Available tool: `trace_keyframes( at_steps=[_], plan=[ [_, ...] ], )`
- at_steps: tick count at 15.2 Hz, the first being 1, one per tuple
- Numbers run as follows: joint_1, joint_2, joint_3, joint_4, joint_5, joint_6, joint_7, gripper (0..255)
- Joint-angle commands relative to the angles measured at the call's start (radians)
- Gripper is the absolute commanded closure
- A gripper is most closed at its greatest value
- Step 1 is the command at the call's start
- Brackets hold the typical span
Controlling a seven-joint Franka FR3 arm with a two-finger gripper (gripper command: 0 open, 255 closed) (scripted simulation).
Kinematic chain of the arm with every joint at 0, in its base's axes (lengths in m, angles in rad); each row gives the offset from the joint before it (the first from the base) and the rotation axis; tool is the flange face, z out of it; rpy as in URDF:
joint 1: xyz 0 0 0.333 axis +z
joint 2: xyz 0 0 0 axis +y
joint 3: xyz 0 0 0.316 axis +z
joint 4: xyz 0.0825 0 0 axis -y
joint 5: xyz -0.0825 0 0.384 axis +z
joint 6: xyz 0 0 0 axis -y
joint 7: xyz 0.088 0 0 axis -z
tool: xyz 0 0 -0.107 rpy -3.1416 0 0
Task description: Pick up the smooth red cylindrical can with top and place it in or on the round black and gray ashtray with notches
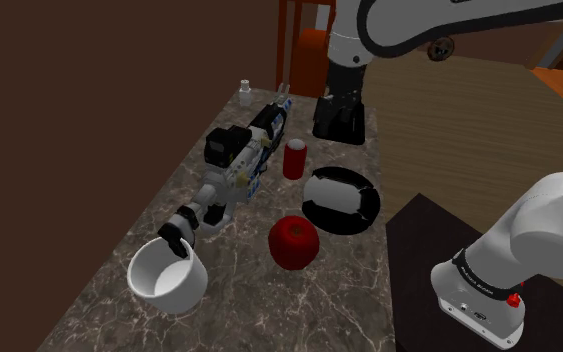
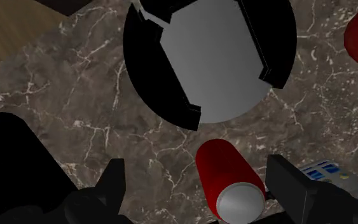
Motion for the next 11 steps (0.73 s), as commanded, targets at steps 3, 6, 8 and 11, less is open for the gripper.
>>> trace_keyframes(
  at_steps=[3, 6, 8, 11],
  plan=[
    [0.009, 0.144, 0.044, 0.079, -0.025, 0.071, 0.081, 0],
    [0.018, 0.257, 0.068, 0.156, -0.059, 0.108, 0.140, 0],
    [0.022, 0.286, 0.071, 0.164, -0.068, 0.127, 0.153, 0],
    [0.023, 0.298, 0.072, 0.137, -0.072, 0.167, 0.156, 0]
  ],
)
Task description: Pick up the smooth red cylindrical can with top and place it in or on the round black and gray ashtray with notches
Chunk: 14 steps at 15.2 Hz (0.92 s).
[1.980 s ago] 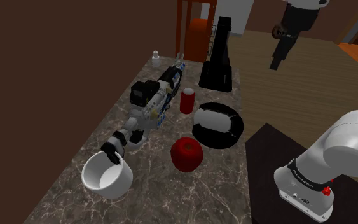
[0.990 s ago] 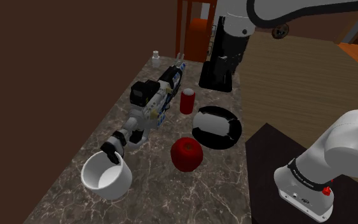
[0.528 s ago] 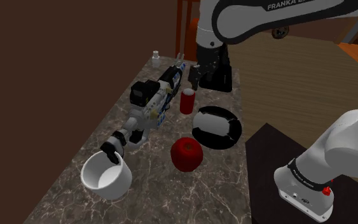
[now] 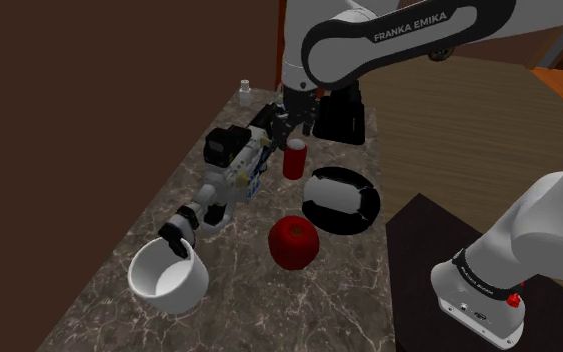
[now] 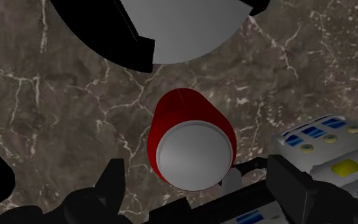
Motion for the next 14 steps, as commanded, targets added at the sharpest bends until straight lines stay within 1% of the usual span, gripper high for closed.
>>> trace_keyframes(
  at_steps=[1, 4, 11, 12, 14],
  plan=[
    [0.000, 0.017, 0.000, -0.018, -0.005, 0.025, 0.002, 0],
    [0.001, 0.030, 0.000, -0.039, -0.009, 0.058, 0.005, 0],
    [0.003, 0.029, -0.002, -0.039, -0.009, 0.058, 0.005, 0],
    [0.002, 0.025, -0.003, -0.038, -0.007, 0.053, 0.002, 255],
    [0.002, 0.018, -0.002, -0.054, -0.004, 0.062, 0.002, 255]
  ],
)
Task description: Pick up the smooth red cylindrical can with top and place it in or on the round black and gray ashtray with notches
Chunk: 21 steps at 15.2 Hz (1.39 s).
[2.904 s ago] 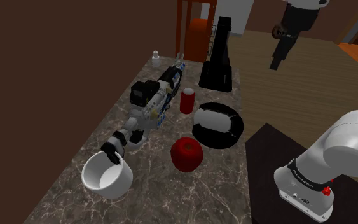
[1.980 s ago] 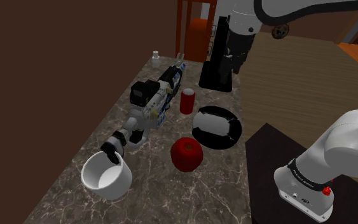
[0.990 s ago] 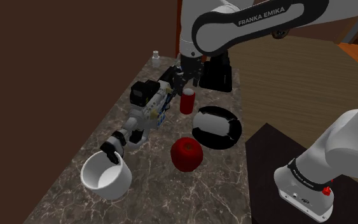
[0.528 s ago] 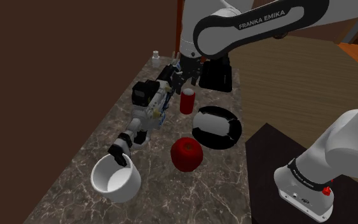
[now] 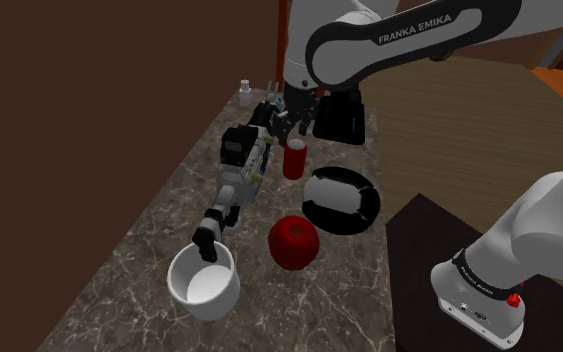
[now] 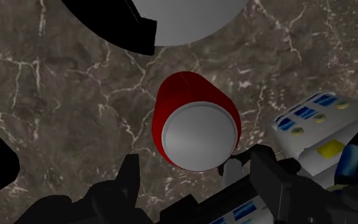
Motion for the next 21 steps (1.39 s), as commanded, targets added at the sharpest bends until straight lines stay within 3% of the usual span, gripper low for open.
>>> trace_keyframes(
  at_steps=[1, 11, 12, 16, 21],
  plan=[
    [0.003, 0.057, 0.005, -0.016, -0.004, 0.001, 0.002, 255],
    [0.002, 0.030, 0.006, 0.020, 0.004, -0.061, -0.002, 255],
    [0.005, 0.007, 0.009, 0.030, 0.008, -0.030, -0.005, 0],
    [0.021, -0.101, 0.029, -0.092, -0.023, -0.024, 0.056, 0],
    [0.020, -0.082, 0.031, -0.128, -0.033, 0.029, 0.064, 0]
  ],
)
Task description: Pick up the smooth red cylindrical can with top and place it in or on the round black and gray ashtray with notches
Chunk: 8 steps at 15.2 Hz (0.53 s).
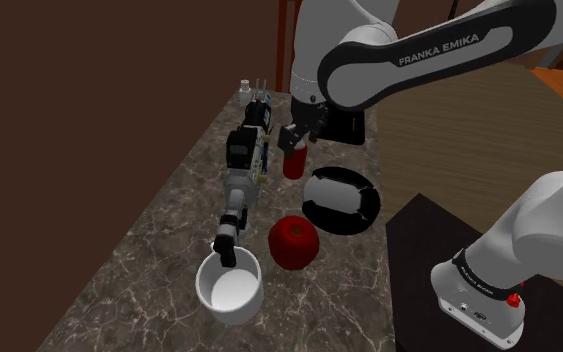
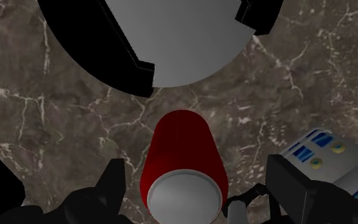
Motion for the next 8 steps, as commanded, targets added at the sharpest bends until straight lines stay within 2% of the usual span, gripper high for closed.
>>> trace_keyframes(
  at_steps=[1, 3, 8],
  plan=[
    [0.000, 0.009, 0.001, -0.020, -0.005, 0.028, 0.005, 0],
    [-0.002, 0.026, 0.002, -0.038, -0.012, 0.063, 0.010, 0],
    [-0.001, 0.026, 0.002, -0.038, -0.012, 0.063, 0.010, 0]
  ],
)
